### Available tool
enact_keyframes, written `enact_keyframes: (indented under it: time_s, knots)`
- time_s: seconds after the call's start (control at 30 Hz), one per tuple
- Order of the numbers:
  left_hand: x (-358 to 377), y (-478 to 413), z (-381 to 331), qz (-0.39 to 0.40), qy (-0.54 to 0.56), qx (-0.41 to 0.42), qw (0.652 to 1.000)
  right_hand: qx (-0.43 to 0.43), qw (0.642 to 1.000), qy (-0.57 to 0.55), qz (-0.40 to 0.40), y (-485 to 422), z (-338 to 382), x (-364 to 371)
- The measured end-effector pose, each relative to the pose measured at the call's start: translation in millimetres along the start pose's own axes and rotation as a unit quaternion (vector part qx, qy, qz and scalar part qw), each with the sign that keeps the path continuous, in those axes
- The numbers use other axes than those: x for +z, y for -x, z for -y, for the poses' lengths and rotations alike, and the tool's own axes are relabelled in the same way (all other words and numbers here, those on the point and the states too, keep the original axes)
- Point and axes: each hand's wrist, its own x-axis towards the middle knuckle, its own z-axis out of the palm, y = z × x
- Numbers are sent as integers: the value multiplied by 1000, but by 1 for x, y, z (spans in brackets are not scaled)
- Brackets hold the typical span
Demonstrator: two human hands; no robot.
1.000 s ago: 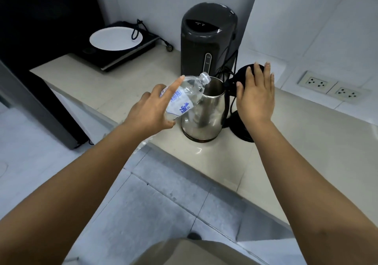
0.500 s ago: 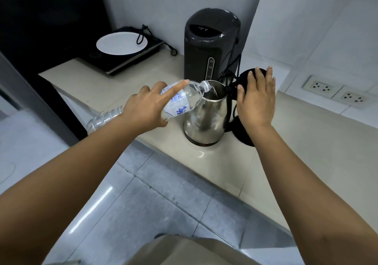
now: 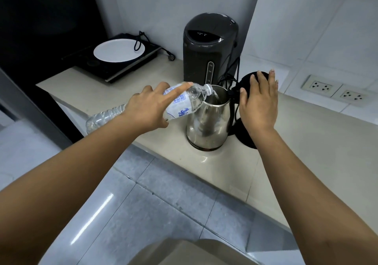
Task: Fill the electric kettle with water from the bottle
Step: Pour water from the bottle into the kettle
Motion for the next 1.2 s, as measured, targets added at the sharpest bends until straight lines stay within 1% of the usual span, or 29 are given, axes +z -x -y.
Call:
enact_keyframes:
  time_s: [0.5, 0.87, 1.2]
  knots:
    - [-2, -1, -1, 0, 2, 1, 1000, -4, 1000, 6, -12, 2, 0, 1]
    - [-7, 1, 0, -5, 4, -1, 1000, 0, 1000, 14, -1, 2, 0, 0]
    - [-8, 2, 3, 4, 8, -6, 1000, 1, 1000, 13, -7, 2, 0, 2]
